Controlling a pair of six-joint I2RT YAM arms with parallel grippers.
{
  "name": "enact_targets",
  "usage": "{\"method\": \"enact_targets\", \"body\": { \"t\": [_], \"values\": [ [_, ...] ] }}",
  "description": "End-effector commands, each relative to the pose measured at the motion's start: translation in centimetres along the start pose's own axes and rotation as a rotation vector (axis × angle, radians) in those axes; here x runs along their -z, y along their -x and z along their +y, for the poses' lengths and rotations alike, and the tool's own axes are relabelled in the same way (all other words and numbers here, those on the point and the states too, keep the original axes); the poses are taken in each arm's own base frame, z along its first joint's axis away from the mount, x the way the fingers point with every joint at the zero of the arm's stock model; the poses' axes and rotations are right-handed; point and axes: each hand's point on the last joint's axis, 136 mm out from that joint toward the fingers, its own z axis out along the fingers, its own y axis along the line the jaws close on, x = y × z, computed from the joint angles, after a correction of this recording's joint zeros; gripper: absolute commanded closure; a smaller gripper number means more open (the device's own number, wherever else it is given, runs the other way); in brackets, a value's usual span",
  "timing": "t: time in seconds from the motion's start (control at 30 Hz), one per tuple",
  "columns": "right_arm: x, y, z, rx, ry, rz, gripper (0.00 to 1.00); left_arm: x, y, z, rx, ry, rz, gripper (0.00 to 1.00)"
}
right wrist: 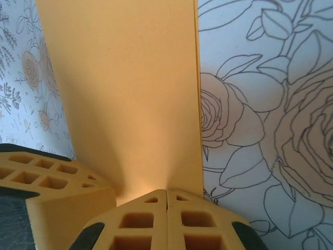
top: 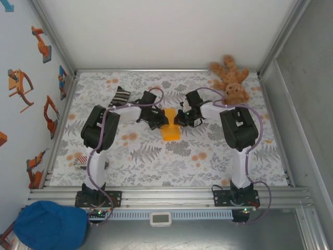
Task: Fold a paper plane with a square sheet of paper (pick it up from the middle)
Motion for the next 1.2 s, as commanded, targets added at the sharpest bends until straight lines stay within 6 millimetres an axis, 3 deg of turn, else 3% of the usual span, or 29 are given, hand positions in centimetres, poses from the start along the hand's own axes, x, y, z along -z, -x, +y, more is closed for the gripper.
{"method": "enact_targets", "body": {
  "t": [0.0, 0.2, 0.33, 0.43, 0.57, 0.67, 0.77, 0.97, 1.17],
  "values": [
    [-1.6, -6.6, -12.2, -0.181, -0.422, 0.163, 1.0, 0.4, -1.1, 2.2, 0.007, 0.049, 0.043, 1.0],
    [-1.7, -6.5, -12.3, -0.185, -0.423, 0.161, 1.0, 2.0, -2.9, 6.6, 0.051, 0.104, 0.074, 1.0],
    [-1.7, -6.4, -12.5, -0.191, -0.422, 0.16, 1.0, 4.4, -3.1, 7.9, 0.045, 0.117, 0.054, 1.0],
    [-1.7, -6.5, -12.5, -0.194, -0.423, 0.164, 1.0, 6.5, -2.4, 6.1, 0.004, 0.085, 0.002, 1.0],
    [-1.7, -6.7, -12.7, -0.197, -0.425, 0.166, 1.0, 8.4, -1.3, 0.6, -0.062, -0.023, -0.091, 1.0],
    [-1.7, -6.7, -12.7, -0.198, -0.425, 0.166, 1.0, 7.0, -1.5, -1.9, -0.07, -0.059, -0.101, 1.0],
    [-1.8, -6.8, -12.8, -0.201, -0.426, 0.167, 1.0, 4.2, -2.2, -2.3, -0.063, -0.053, -0.065, 1.0],
    [-1.8, -6.7, -12.8, -0.2, -0.424, 0.167, 1.0, 0.7, -2.4, -1.3, -0.018, -0.029, -0.007, 1.0],
    [-1.8, -6.7, -12.9, -0.203, -0.426, 0.164, 1.0, 0.0, -4.1, 2.3, 0.003, 0.05, 0.049, 1.0]
  ]
}}
